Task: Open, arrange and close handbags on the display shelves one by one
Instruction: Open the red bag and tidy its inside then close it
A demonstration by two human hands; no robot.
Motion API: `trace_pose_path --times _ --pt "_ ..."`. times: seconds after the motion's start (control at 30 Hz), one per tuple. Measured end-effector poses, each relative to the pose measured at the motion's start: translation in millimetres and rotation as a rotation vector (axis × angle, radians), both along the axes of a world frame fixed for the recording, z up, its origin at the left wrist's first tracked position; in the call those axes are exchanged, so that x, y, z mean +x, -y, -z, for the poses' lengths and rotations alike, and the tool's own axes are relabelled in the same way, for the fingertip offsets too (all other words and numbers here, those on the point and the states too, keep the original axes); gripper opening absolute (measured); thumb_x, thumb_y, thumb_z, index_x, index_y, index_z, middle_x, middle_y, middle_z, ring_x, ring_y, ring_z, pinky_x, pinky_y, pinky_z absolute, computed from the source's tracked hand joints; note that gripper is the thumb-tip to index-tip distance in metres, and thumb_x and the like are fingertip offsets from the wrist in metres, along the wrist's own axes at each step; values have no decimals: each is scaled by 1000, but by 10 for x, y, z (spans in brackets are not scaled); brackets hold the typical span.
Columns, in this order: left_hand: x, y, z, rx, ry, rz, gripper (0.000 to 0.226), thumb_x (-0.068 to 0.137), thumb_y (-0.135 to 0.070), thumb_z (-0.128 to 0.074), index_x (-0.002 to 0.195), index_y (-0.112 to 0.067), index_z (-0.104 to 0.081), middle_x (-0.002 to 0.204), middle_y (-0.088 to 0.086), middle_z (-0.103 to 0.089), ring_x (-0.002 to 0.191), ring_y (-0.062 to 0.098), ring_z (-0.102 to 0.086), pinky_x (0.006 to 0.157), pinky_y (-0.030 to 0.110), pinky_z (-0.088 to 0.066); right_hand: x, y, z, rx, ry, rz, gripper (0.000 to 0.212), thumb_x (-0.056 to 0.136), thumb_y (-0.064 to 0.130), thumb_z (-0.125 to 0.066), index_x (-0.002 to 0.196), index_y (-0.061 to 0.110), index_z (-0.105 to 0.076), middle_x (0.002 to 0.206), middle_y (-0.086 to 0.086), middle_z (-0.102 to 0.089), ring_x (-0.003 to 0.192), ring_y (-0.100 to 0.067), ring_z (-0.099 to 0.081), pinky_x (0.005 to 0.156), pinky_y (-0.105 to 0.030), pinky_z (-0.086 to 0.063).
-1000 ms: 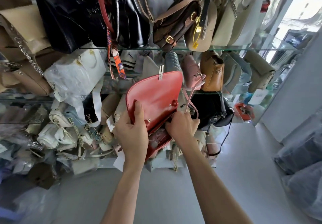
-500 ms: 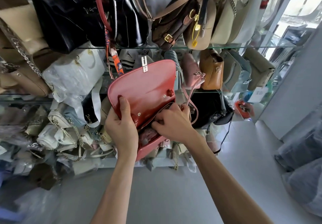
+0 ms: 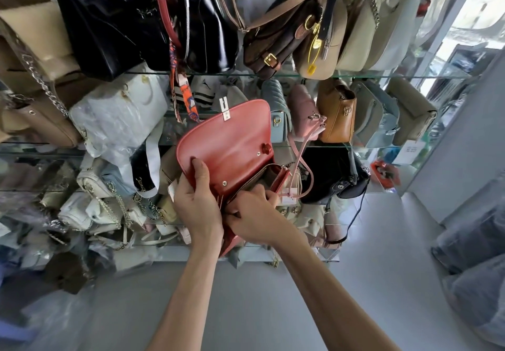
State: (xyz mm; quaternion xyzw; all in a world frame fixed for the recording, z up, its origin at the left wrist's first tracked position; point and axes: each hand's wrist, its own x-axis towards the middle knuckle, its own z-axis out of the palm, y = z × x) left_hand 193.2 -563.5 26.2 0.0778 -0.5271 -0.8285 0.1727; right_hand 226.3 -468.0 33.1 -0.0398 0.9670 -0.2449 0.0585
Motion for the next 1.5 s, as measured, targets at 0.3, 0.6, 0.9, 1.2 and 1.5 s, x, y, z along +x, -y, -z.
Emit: trace_pose_path --times 0.3,0.6,0.9,1.2,1.5 --pt "-170 207 64 -112 -13 13 33 96 -51 -64 100 -21 -77 98 -6 -78 99 15 -72 90 36 -57 -107 -185 14 -172 -100 -97 23 101 44 -58 102 36 -79 89 8 -59 105 -23 -37 97 -41 -28" --pt "-324 527 6 -19 116 86 19 103 -32 -61 99 -16 -72 81 -10 -79 75 5 -75 64 17 -57 -204 -873 -56 -421 -413 293 5 92 35 -74 96 35 -71 105 10 -65 102 6 -56 101 -33 -47" --pt "-430 740 51 -42 99 128 23 101 -33 -62 109 -14 -73 108 2 -79 102 20 -74 87 29 -62 -58 -1193 -108 -420 134 113 40 94 58 -61 104 25 -81 95 13 -78 89 -7 -73 87 -29 -54" --pt "-471 836 42 -89 58 140 26 101 -35 -60 109 -14 -73 106 1 -79 104 20 -73 85 28 -60 -65 -1205 -74 -552 100 120 39 87 56 -70 98 19 -77 91 8 -78 84 -9 -73 79 -29 -54" --pt "-498 799 -31 -153 -41 185 25 94 -35 -62 104 -14 -72 92 -10 -79 91 5 -73 76 17 -58 -14 -1119 -121 -792 242 124 24 101 38 -61 93 20 -74 91 12 -75 85 -6 -67 82 -30 -43"
